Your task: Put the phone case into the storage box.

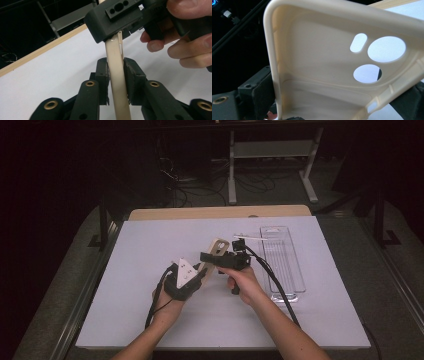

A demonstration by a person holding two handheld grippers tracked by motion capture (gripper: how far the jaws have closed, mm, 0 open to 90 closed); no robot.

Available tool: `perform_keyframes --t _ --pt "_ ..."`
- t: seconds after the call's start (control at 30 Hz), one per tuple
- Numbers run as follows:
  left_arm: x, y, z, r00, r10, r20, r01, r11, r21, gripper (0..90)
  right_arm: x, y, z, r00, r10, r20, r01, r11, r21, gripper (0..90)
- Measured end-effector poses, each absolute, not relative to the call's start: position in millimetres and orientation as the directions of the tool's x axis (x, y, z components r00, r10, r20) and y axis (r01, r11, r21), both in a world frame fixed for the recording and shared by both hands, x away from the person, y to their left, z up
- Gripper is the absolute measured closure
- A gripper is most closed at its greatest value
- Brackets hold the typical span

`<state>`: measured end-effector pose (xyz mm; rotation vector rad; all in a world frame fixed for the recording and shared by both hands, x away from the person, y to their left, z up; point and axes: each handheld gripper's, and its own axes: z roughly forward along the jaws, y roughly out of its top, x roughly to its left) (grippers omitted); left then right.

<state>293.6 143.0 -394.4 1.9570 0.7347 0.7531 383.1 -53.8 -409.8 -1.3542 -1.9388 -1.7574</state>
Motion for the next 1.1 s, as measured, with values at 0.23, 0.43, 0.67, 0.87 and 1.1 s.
perform_keyframes --t 0.23,0.43,0.67,0.87,1.1 --pt "296 144 -395 0.656 0.728 0.201 0.226 -0.443 0.867 54.4 383 -54 -410 -0.563 0.489 0.666 0.713 -0.121 0.691 6.0" --pt "298 147 -394 0.681 0.712 0.173 0.244 -0.443 0.863 46.1 383 -55 -409 -0.559 0.492 0.667 0.715 -0.120 0.688 6.3" --pt "301 157 -389 0.721 0.684 0.114 0.280 -0.437 0.855 35.9 383 -55 -409 -0.561 0.499 0.661 0.712 -0.117 0.692 6.4" --pt "302 166 -384 0.757 0.651 0.055 0.302 -0.422 0.855 29.0 383 -55 -409 -0.565 0.502 0.655 0.708 -0.112 0.697 6.5" --pt "306 179 -379 0.798 0.601 0.034 0.296 -0.440 0.848 20.9 384 -56 -408 -0.571 0.505 0.647 0.699 -0.113 0.706 6.6"
